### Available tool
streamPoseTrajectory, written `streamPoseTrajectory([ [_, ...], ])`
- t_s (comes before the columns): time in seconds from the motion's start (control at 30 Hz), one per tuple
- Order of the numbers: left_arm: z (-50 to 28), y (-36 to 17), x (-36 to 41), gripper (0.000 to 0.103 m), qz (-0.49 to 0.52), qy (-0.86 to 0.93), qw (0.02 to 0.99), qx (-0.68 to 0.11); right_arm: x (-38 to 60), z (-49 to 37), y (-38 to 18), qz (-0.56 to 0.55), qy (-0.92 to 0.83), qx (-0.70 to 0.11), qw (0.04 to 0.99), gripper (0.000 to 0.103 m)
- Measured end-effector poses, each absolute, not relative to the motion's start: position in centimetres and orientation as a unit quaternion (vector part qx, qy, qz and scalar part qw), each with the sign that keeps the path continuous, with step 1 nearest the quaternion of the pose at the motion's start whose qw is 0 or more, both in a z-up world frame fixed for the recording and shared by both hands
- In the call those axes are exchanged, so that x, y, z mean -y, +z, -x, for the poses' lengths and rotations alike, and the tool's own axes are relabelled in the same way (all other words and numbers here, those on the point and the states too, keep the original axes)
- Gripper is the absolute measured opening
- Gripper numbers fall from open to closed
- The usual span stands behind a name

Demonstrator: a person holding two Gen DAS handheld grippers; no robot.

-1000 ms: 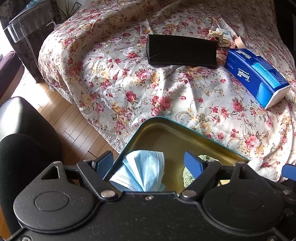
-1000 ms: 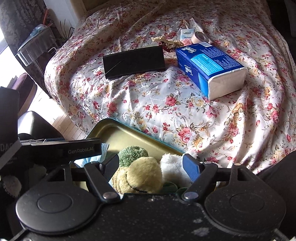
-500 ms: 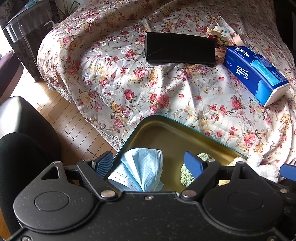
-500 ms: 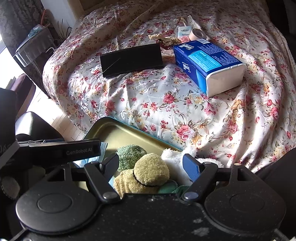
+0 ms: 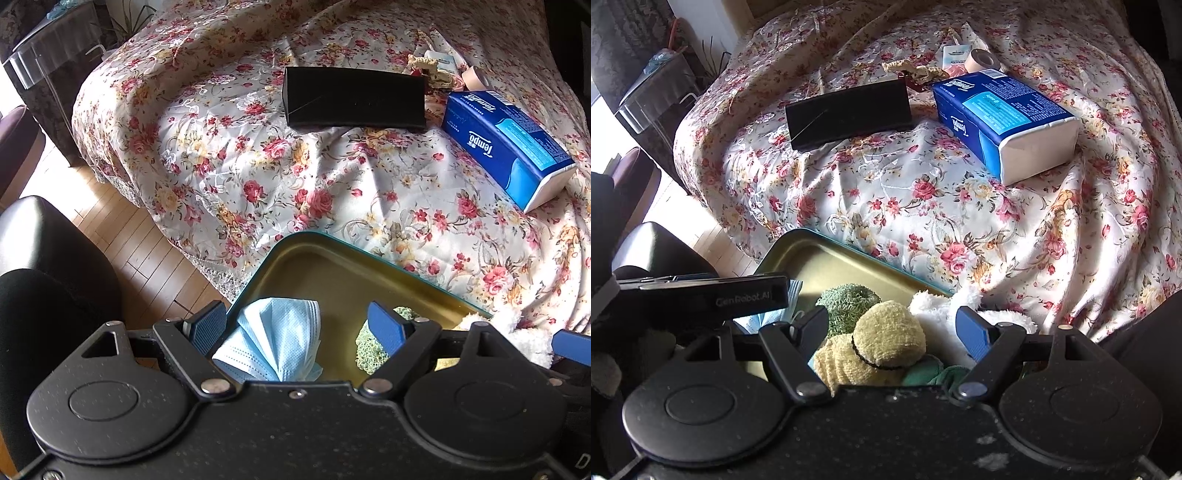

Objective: Organize soft objects
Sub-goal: 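Move both open grippers back to the bed toward the tape roll and lace cloth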

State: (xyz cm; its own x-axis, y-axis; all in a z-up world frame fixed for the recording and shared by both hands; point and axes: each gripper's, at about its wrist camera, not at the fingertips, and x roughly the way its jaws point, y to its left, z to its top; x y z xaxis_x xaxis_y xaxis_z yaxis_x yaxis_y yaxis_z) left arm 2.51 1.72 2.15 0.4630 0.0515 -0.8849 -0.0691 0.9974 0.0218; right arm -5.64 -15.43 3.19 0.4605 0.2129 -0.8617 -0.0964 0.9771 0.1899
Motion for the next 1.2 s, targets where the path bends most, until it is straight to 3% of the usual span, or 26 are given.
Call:
streamPoseTrajectory([
  [0.43, -6.4, 4.7, -0.9, 0.081, -0.015, 0.019, 0.874, -0.486, 16.6, 3.0, 4.1, -0.065, 0.078, -0.493, 0.864, 0.076],
  [0.93, -16.3, 9.7, 1.2, 0.09, -0.033, -0.037, 0.912, -0.408, 19.9, -7.4, 8.8, -0.03, 0.016, -0.393, 0.919, 0.081],
  [1.1, -20.4, 10.6, 1.9, 0.099, -0.046, -0.042, 0.924, -0.377, 21.4, -12.7, 9.8, -0.027, -0.024, -0.359, 0.933, 0.092],
  [1.2, -22.7, 10.4, 2.4, 0.099, -0.054, -0.044, 0.928, -0.367, 22.2, -15.9, 9.7, -0.026, -0.044, -0.341, 0.939, 0.099],
])
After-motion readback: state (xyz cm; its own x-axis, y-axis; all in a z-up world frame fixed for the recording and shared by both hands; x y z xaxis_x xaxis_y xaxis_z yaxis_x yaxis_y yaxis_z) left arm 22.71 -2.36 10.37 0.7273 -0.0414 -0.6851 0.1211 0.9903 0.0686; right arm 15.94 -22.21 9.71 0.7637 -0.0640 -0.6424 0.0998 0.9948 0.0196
